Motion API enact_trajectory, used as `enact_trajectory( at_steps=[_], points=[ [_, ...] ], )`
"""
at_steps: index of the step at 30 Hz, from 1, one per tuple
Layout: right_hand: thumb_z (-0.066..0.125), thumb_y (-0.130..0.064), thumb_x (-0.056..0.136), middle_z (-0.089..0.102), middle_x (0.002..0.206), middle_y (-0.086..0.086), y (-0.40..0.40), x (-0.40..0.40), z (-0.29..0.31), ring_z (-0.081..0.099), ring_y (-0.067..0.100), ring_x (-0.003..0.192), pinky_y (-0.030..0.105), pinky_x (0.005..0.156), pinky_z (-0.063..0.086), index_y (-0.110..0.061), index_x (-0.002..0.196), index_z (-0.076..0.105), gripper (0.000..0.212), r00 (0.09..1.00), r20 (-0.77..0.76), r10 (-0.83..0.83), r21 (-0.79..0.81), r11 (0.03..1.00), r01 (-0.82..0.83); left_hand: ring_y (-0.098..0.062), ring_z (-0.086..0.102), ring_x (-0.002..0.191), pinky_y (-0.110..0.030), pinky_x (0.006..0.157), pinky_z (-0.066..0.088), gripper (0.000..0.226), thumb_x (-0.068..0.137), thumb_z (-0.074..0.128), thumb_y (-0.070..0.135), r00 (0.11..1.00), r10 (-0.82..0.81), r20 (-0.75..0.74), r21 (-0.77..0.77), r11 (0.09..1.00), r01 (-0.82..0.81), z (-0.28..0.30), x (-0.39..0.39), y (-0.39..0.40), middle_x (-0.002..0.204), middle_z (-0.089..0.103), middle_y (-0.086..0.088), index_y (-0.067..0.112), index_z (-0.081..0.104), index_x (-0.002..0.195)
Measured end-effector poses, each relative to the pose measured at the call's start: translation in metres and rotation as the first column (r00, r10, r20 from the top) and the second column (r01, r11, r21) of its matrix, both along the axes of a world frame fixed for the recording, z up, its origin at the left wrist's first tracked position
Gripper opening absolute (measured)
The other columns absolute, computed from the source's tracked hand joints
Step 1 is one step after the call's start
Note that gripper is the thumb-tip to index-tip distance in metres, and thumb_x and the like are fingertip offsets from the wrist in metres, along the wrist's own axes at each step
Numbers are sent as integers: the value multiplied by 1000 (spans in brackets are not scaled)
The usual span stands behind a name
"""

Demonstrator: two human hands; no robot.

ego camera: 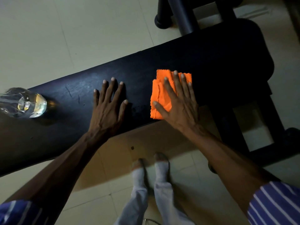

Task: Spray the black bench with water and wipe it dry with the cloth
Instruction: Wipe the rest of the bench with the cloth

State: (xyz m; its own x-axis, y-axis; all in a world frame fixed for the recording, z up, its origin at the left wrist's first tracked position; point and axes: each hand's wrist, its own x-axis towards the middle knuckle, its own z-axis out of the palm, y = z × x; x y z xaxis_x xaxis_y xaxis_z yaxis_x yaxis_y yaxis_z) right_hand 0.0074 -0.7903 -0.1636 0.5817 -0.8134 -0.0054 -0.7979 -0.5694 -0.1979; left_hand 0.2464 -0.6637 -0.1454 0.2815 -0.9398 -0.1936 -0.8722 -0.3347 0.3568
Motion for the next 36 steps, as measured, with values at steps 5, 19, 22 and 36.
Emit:
enact_trajectory(
  at_steps=[5,19,22,36],
  points=[
    [35,-72,103,9,177,12,17,39,0,4,34,165,54,133,9,-24,168,19,82,970,48,-237,-12,971,237,-27,-4,165,-55,133,0,64,110,24,48,999,30,13,-16,999,-30,-4,4,15,178,4,-6,22,16,168],
    [37,-70,104,17,176,11,90,91,-13,10,34,165,55,132,13,-28,166,27,75,928,131,-350,-77,929,362,-25,-6,165,-57,132,2,64,111,26,50,998,-60,25,-22,998,61,-8,63,61,178,2,-4,25,14,168],
    [38,-67,105,13,177,12,133,109,-13,6,34,165,56,132,13,-29,167,23,74,963,100,-249,-45,966,254,-26,-6,165,-58,132,2,64,110,28,49,996,-91,24,-20,996,91,-8,73,74,178,2,-4,25,14,168],
    [37,-58,107,12,177,10,190,171,-5,7,33,165,55,132,14,-31,167,24,67,961,87,-261,-32,964,264,-25,-2,165,-57,132,4,65,109,19,51,993,-116,-9,-39,993,115,-8,105,116,178,6,-4,24,17,168]
  ],
)
